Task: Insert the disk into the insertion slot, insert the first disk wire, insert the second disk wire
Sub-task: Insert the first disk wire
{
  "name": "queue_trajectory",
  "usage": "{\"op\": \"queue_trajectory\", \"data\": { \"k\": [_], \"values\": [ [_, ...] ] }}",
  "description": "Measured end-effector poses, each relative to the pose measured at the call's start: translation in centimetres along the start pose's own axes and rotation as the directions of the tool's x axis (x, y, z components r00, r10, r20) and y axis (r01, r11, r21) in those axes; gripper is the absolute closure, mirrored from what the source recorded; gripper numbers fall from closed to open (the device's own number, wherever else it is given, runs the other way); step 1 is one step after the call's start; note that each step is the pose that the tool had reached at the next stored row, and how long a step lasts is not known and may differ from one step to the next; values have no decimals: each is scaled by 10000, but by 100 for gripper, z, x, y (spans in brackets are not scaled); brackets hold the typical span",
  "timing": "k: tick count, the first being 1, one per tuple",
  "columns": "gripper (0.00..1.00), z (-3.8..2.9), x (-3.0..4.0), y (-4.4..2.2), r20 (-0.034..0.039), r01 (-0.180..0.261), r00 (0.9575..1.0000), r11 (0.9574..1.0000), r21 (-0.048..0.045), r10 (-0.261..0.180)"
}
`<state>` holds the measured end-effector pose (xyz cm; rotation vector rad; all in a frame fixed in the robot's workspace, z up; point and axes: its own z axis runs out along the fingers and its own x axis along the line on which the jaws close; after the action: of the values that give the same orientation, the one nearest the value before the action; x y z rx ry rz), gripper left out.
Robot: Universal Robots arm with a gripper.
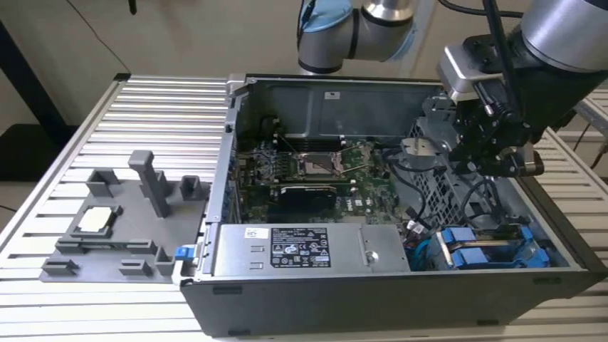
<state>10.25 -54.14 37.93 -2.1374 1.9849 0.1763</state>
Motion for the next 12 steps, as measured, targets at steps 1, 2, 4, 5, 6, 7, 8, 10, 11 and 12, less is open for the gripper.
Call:
{"op": "queue_trajectory", "data": {
  "k": [1, 2, 4, 5, 6, 7, 8, 10, 11, 12],
  "values": [
    [73, 3, 0, 22, -1, 23, 10000, 10000, 15, -23],
    [73, 7, -1, 43, 1, 53, 10000, 10000, 27, -53],
    [73, 16, 0, 76, 4, 124, 9999, 9999, 44, -124],
    [73, 20, -1, 90, 5, 170, 9999, 9998, 48, -170],
    [73, 23, -1, 104, 8, 218, 9998, 9997, 51, -218],
    [73, 26, -1, 117, 11, 267, 9996, 9996, 51, -267],
    [73, 28, -1, 128, 15, 319, 9995, 9995, 48, -319],
    [73, 33, -2, 151, 24, 437, 9990, 9990, 36, -437],
    [73, 36, -2, 163, 29, 492, 9988, 9988, 28, -492],
    [73, 37, -2, 174, 32, 546, 9985, 9985, 19, -546]
  ]
}}
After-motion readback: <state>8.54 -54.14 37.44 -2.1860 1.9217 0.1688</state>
